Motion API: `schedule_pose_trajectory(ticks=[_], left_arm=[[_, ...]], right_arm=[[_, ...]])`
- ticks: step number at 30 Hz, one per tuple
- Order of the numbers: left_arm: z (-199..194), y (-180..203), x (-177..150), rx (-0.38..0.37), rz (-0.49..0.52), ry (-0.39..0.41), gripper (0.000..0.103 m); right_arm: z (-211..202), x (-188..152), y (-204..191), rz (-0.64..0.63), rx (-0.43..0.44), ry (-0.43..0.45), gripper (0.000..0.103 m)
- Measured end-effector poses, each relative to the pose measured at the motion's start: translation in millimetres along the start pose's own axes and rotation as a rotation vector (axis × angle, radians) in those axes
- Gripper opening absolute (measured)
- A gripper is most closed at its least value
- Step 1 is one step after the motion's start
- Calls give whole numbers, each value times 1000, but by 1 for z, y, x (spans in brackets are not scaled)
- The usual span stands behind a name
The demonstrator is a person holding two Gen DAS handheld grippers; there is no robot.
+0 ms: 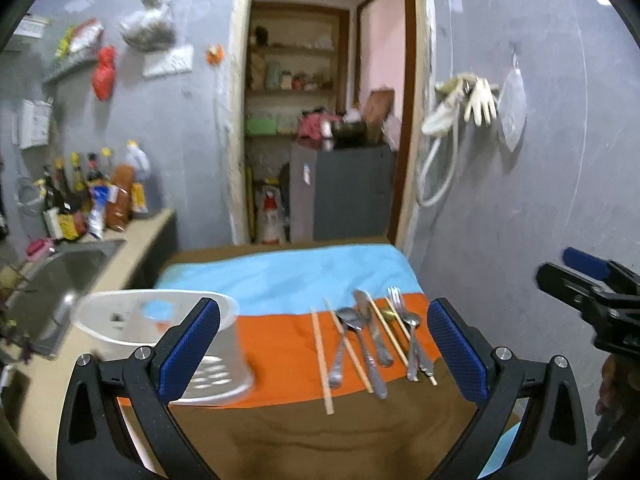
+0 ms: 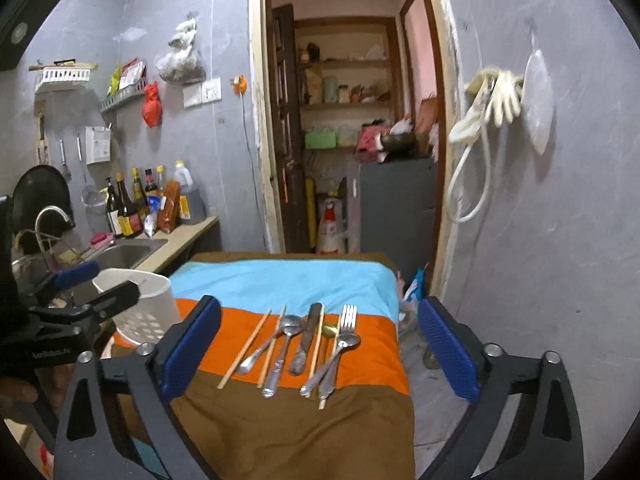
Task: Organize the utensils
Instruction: 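Move both tools down toward the row of utensils, then grasp a wooden chopstick with the left tool while the right tool grasps a steel utensil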
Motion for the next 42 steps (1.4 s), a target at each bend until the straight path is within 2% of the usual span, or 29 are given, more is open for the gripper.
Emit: schedule_pose_trajectory(ticks=[2, 3, 4, 6, 8, 9, 13, 15, 18, 23, 30, 36, 38, 42], left_arm=[[24, 2, -5, 3, -1, -33, 99], [36, 2, -7, 5, -6, -52, 96], [49, 0, -11, 14, -16, -77, 93], [73, -5, -20, 22, -43, -123, 77], [97, -14, -30, 36, -81, -175, 66], [106, -19, -35, 39, -96, -194, 60], [135, -39, -53, 87, -106, -259, 51], [150, -51, -66, 114, -119, -308, 39], [166, -71, -84, 132, -175, -373, 28], [178, -89, -99, 128, -228, -416, 21], [188, -88, -101, 79, -154, -466, 14], [189, -95, -103, 36, -228, -470, 11], [189, -97, -103, 23, -233, -484, 11], [197, -98, -96, 15, -246, -516, 11]], right_arm=[[27, -10, 10, -5, 24, -52, 75], [40, -14, 13, -8, 33, -75, 72], [52, -19, 17, -10, 43, -99, 64], [76, -31, 22, -6, 60, -146, 57], [96, -42, 27, 12, 76, -190, 49], [106, -48, 29, 20, 81, -213, 48], [141, -71, 27, 36, 112, -296, 45], [157, -83, 24, 45, 132, -343, 42], [176, -96, 19, 62, 164, -391, 37], [195, -108, 13, 60, 199, -449, 33], [211, -117, 7, 103, 268, -521, 29], [223, -113, 8, 149, 285, -530, 26], [227, -111, 8, 159, 283, -526, 18], [230, -109, 5, 169, 295, -527, 14]])
Point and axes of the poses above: each gripper's, at about its wrist camera, not at the fingertips, and z roughly the way its jaws point, y to its right, x to its top, the point moved 9 cm from there along z, roughly the way its jaws point, and after that the axes turned 14 degrees about -x, right-handed, at the moved point
